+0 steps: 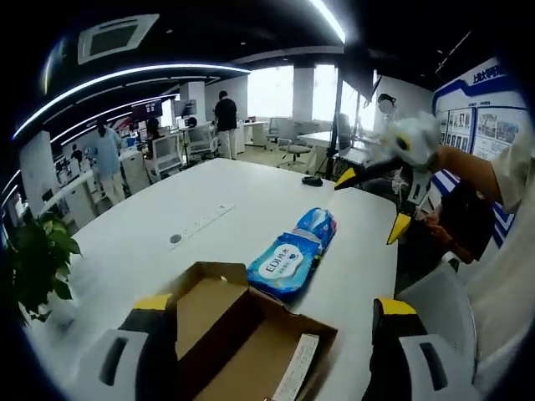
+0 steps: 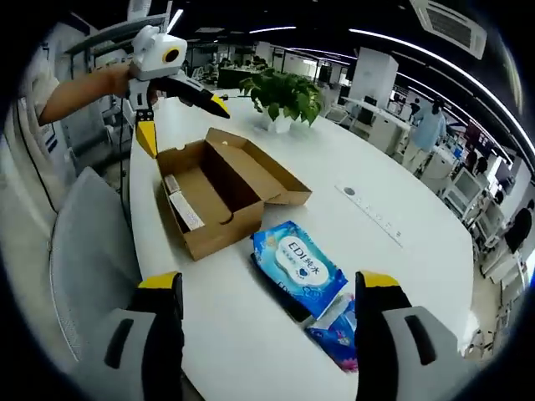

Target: Operate the shoe box by opening the lid, removing the specified soft item, and placing it in the target area until the item is outside and the box remains undamaged.

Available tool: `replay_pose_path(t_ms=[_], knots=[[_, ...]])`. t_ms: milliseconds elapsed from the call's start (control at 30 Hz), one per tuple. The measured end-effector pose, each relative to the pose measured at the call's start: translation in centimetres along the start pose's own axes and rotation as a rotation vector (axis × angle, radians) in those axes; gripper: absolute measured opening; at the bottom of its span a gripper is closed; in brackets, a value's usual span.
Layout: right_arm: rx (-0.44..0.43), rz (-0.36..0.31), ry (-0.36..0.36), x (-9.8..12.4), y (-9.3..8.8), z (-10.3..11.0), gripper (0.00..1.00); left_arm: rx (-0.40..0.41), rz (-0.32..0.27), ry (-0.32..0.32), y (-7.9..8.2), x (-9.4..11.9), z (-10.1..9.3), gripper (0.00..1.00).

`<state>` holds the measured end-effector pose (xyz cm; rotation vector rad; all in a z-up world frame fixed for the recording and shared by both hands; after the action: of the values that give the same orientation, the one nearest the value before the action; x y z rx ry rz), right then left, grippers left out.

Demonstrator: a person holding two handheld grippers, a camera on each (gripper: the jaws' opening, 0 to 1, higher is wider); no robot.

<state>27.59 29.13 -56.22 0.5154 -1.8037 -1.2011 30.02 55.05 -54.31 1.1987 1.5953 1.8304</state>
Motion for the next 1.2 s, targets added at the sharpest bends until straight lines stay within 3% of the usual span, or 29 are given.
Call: replay_pose_path(t_ms=[567,1200], knots=[[0.112,0.0,0.179,-5.3,2.0,2.4,0.71,0.064,-0.018,0.174,-3.5,7.6,3.0,1.0],[0.237,0.049,0.339,-9.5,3.1,4.0,0.69,0.154,0.001,0.338,-9.1,12.2,5.5,0.96]])
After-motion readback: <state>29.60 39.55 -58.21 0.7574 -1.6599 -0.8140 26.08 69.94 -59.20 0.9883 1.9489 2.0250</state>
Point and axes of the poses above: the point that each gripper's makers call its tool centre point, and the gripper's own axes: x roughly backward along the fingers, z roughly to its left, y roughly out of its top, the point moved 6 cm from there along x, roughly backward along the fingers, and after that the axes turned 15 degrees about -z, right-handed, at the moved point
